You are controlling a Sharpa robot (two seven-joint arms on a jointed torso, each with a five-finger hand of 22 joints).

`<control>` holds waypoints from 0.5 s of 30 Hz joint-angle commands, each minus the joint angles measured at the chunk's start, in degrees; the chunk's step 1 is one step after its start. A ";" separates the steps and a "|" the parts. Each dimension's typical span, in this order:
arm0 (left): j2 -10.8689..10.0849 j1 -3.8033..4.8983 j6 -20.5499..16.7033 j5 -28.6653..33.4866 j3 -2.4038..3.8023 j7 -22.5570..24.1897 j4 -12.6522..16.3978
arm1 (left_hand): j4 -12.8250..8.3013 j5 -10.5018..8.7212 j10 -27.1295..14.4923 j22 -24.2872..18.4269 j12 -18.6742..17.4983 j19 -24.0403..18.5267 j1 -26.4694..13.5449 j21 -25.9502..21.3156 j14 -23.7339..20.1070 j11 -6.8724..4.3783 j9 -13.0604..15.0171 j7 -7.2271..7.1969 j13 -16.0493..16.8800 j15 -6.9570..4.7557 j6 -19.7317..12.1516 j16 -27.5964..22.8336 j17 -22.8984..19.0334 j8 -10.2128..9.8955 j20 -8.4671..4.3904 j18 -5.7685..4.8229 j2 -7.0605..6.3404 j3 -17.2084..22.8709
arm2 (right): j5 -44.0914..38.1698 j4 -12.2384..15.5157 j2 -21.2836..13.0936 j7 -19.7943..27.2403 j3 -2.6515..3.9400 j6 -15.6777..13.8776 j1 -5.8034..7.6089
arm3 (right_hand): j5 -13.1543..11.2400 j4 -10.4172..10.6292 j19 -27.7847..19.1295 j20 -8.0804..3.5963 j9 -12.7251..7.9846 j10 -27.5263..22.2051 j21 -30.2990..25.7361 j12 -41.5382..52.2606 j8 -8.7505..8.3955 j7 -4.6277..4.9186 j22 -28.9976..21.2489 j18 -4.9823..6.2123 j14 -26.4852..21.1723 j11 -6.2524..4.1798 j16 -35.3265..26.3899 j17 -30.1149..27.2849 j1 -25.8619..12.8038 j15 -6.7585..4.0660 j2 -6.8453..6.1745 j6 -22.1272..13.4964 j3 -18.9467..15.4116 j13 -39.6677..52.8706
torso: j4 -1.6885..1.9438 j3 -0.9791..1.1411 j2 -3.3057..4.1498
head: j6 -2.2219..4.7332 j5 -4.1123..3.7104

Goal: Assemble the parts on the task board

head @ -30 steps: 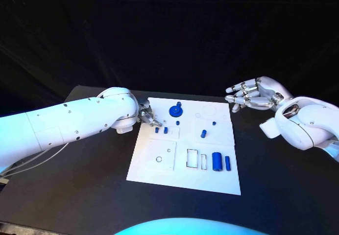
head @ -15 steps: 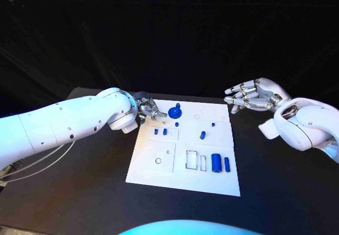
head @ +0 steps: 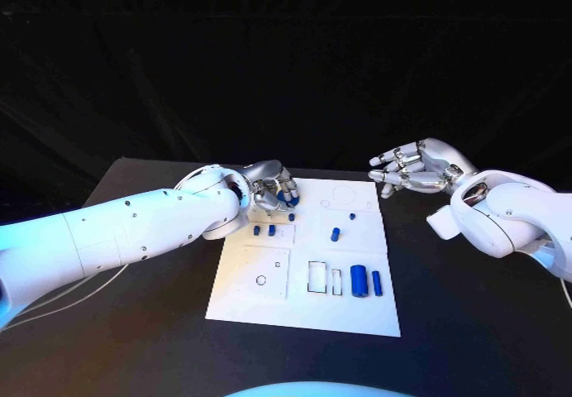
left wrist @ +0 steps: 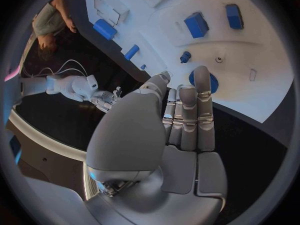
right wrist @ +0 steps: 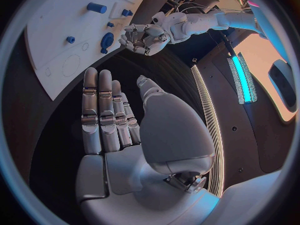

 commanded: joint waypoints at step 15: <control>2.20 -1.24 6.64 -17.47 -0.02 0.73 -2.20 | 0.48 -0.41 0.72 16.08 -2.84 8.32 -1.72 14.15 7.99 0.37 -4.34 -0.14 -5.32 -0.11 3.34 12.10 8.38 -2.47 -0.04 -2.31 -0.57 0.66 | -0.28 0.22 -0.17 0.51 0.02 0.34 -0.10 | 0.26 -0.14 0.06 0.17 -0.07 -0.46 -0.40 0.26 0.00 0.18 -0.14 0.77 0.22 0.10 -0.39 0.03 -0.13 0.31 0.52 -0.04 -0.31 -0.07 | 0.11 -0.04 -0.01 | -0.02 -0.82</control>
